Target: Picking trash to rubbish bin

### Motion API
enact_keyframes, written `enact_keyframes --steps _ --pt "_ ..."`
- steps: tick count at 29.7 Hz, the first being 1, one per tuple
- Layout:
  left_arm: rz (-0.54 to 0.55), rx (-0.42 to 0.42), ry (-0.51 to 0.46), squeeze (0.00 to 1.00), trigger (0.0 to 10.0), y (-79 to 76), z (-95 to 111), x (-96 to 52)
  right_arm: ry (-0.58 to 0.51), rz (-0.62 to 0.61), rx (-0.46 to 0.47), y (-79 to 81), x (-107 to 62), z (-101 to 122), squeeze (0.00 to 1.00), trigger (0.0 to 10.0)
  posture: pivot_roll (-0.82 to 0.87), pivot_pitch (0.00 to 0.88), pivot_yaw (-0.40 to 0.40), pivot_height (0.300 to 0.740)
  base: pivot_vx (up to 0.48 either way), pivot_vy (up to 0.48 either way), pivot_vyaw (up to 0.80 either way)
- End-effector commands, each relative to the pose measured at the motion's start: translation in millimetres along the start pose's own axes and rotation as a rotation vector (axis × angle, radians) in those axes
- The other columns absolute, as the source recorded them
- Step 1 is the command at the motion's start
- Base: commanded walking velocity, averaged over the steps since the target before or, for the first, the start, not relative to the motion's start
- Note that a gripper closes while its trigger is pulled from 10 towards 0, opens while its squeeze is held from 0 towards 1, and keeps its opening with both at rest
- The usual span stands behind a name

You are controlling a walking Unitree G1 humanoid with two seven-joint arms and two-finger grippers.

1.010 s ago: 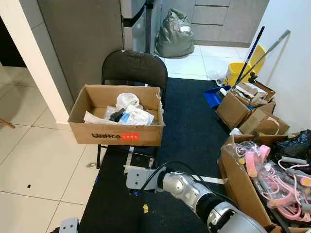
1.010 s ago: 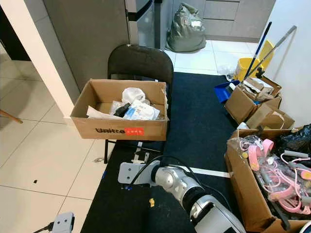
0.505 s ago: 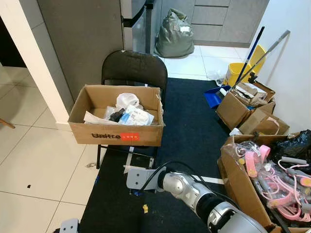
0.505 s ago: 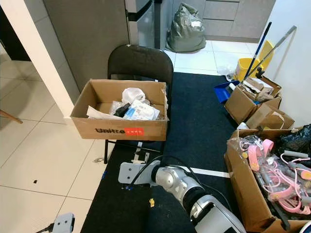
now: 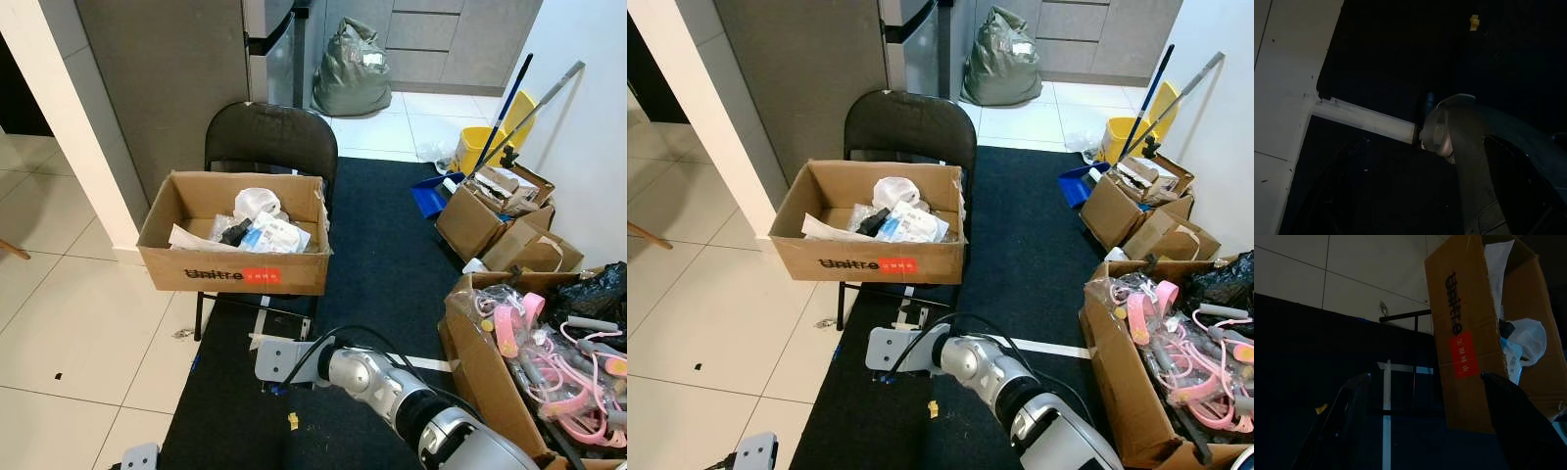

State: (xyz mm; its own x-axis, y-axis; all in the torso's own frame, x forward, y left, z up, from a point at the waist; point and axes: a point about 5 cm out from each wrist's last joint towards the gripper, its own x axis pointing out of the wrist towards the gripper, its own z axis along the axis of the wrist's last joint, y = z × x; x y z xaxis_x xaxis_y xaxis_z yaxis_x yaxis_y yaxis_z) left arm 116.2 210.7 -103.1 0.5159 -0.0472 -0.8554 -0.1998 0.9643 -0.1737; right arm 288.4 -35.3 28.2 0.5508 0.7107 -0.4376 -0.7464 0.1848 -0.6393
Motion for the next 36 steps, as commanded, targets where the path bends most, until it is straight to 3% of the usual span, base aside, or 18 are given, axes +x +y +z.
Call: enact_keyframes --steps 1,36 --pt "0.002 0.009 0.028 0.00 10.0 -0.2 -5.1 -0.6 -0.001 -0.004 0.001 -2.2 0.2 0.0 0.00 10.0 0.08 0.000 0.023 0.740 0.000 0.000 0.00" --pt "-0.007 0.005 0.030 0.00 10.0 -2.2 -7.7 -0.7 -0.003 -0.003 0.002 -2.6 -0.4 -0.4 0.00 10.0 0.08 0.000 0.021 0.740 0.000 0.000 0.00"
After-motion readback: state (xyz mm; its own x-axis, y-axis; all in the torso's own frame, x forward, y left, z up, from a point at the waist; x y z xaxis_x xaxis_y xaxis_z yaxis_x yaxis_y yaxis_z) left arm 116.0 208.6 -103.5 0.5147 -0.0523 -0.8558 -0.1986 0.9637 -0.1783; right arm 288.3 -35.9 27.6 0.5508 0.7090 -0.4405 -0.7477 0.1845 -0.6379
